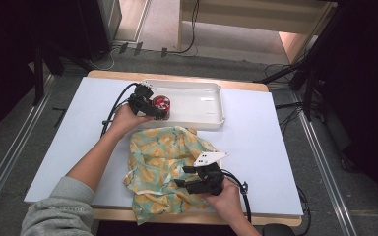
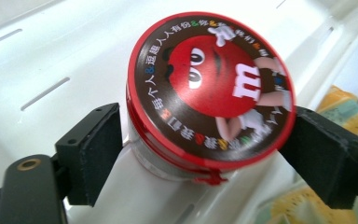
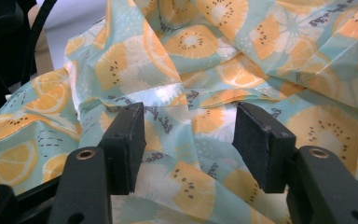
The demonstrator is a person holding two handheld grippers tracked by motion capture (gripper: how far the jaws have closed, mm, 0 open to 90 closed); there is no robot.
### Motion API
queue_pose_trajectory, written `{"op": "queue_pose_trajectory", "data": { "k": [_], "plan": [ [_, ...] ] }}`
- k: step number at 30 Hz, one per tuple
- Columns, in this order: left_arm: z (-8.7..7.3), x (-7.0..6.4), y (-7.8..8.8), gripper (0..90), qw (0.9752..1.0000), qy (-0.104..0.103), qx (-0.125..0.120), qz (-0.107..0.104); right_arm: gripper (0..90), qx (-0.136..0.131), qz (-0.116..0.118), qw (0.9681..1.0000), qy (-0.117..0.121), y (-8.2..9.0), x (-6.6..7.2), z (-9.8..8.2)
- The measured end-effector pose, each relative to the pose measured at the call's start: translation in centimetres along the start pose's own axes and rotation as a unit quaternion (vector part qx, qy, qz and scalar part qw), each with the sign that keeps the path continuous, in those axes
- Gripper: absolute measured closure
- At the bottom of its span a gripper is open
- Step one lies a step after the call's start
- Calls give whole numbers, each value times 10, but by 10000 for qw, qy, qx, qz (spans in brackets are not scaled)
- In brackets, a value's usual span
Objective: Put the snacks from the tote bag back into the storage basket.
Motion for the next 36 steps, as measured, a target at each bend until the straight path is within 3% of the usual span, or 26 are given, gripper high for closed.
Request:
{"op": "queue_pose_trajectory", "data": {
  "k": [8,14,22,31,36],
  "plan": [
    [-4,0,20,229,10000,26,-68,-57,447,12,-15,10000,14,0,0,0],
    [-5,1,39,380,9998,82,-118,-107,445,28,-16,10000,23,-1,0,0],
    [-2,-10,61,543,9994,-25,-262,-212,445,42,-33,10000,25,-1,0,0],
    [4,-28,62,751,9982,-159,-300,-489,445,43,-31,10000,30,-1,1,0],
    [7,-34,54,857,9975,-98,-284,-640,446,35,-26,10000,34,0,0,0]
  ]
}}
Point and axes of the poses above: each handheld gripper's, and its own axes: y roughly backward along the jaws, z roughly out of its top, x roughly to its left, the point moved 2 cm from there along -y, roughly forward along the jaws, and after that the axes turned 11 degrees about z, right-handed, at the moved point
